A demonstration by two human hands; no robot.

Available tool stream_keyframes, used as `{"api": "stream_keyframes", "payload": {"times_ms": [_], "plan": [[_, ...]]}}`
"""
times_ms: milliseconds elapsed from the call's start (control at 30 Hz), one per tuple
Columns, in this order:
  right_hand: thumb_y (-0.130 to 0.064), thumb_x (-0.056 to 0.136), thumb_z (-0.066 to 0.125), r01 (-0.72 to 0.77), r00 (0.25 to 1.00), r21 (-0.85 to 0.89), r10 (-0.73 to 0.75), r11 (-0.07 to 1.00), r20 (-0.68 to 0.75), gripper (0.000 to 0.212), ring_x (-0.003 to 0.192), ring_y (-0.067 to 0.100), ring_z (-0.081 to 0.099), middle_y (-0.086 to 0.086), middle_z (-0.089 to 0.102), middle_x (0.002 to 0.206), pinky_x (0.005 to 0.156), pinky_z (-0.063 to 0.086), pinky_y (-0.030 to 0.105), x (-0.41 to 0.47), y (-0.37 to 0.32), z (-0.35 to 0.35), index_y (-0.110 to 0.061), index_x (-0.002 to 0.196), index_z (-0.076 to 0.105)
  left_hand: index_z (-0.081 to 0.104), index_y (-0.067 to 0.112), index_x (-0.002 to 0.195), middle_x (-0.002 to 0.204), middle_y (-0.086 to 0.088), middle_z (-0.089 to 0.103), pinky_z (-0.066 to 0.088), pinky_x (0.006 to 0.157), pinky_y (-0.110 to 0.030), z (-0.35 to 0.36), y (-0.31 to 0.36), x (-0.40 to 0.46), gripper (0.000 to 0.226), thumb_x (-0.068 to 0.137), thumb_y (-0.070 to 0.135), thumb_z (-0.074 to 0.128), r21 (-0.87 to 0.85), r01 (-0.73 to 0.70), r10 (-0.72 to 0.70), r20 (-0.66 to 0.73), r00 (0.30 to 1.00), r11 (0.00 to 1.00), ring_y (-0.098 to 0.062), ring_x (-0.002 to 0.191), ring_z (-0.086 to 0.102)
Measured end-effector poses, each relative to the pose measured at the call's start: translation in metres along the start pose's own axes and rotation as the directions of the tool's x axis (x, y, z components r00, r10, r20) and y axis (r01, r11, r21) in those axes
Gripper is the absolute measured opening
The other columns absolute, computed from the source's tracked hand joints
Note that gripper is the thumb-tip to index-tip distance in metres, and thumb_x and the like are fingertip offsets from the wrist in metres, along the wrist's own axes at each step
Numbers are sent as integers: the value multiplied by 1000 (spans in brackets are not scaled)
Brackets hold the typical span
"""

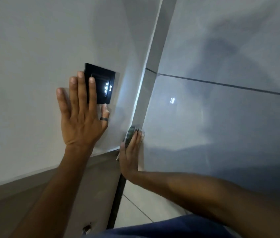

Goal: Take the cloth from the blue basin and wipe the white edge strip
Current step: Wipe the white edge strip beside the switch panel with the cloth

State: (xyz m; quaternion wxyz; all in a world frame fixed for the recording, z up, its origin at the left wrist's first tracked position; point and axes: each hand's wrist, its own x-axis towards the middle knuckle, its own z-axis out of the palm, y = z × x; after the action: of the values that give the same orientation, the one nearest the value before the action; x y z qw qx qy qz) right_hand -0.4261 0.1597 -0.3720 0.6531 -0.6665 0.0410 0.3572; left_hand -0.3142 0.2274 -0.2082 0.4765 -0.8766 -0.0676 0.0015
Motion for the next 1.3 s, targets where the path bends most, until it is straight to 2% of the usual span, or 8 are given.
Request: {"api": "stream_keyframes", "payload": {"times_ms": [100, 333, 500, 700, 833, 933, 1167, 1300], "plan": [[-43, 102, 26, -17, 999, 29, 15, 999, 45, 71, 160, 17, -15, 1, -18, 171, 132, 6, 51, 11, -1, -3, -25, 157, -15, 7, 6, 174, 179, -19, 11, -23, 132, -45, -1, -1, -2, 78, 114, 52, 29, -2, 8, -8, 6, 1000, 1000, -33, 165, 8], [-28, 103, 39, 204, 957, -16, -203, 979, -208, 65, 160, 35, 10, 22, 13, 170, 130, 14, 50, 187, -100, -78, -1, 158, 19, 8, 3, 173, 179, -17, 12, -21, 133, -44, 0, 1, -4, 79, 114, 51, 31, -10, 29, -29, -12, 1000, 1000, -31, 166, 11], [-23, 106, 43, 250, 930, -53, -255, 967, -263, 62, 160, 34, 9, 21, 12, 170, 130, 11, 45, 267, -150, -118, -1, 158, 18, 14, 5, 174, 179, -17, 16, -19, 133, -47, 0, 2, -4, 77, 114, 49, 35, -4, 23, -23, -38, 999, 1000, -33, 165, 18], [-26, 104, 42, 193, 956, 3, -187, 981, -224, 65, 161, 31, 10, 17, 11, 171, 131, 14, 48, 178, -91, -73, -5, 159, 17, 14, 5, 174, 178, -18, 16, -16, 133, -49, 0, 0, -4, 77, 114, 47, 38, -14, 17, -18, -55, 998, 1000, -35, 165, 20], [-38, 104, 36, 120, 993, -41, -121, 992, -6, 73, 161, 21, -8, 4, -15, 171, 132, 10, 51, 56, -9, -23, -21, 159, -9, 14, 5, 174, 179, -17, 16, -15, 134, -49, 2, -1, -5, 78, 114, 49, 37, 21, 22, -21, -70, 997, 1000, -34, 165, 20], [-43, 105, 31, 97, 992, -55, -92, 994, 82, 74, 159, 13, -18, -10, -31, 165, 132, 6, 51, 33, 12, -12, -35, 153, -25, 14, 6, 174, 179, -17, 17, -14, 135, -49, 2, -1, -6, 78, 114, 51, 36, 39, 15, -12, -71, 997, 999, -33, 165, 20], [-41, 98, 30, 190, 962, 36, -178, 981, -209, 72, 161, 31, 10, 18, 11, 171, 131, 15, 50, 167, -84, -62, -7, 160, 18, 20, 5, 173, 177, -18, 22, -15, 134, -48, 0, 0, -6, 75, 114, 49, 37, 27, 19, -17, -67, 998, 999, -32, 163, 18], [-27, 104, 40, 246, 935, 11, -235, 969, -266, 63, 160, 36, 12, 22, 16, 169, 130, 15, 49, 252, -133, -104, -1, 158, 22, 22, 4, 172, 177, -18, 23, -13, 134, -48, -2, 1, -5, 74, 115, 47, 39, 22, 24, -22, -71, 997, 999, -34, 163, 24]]}}
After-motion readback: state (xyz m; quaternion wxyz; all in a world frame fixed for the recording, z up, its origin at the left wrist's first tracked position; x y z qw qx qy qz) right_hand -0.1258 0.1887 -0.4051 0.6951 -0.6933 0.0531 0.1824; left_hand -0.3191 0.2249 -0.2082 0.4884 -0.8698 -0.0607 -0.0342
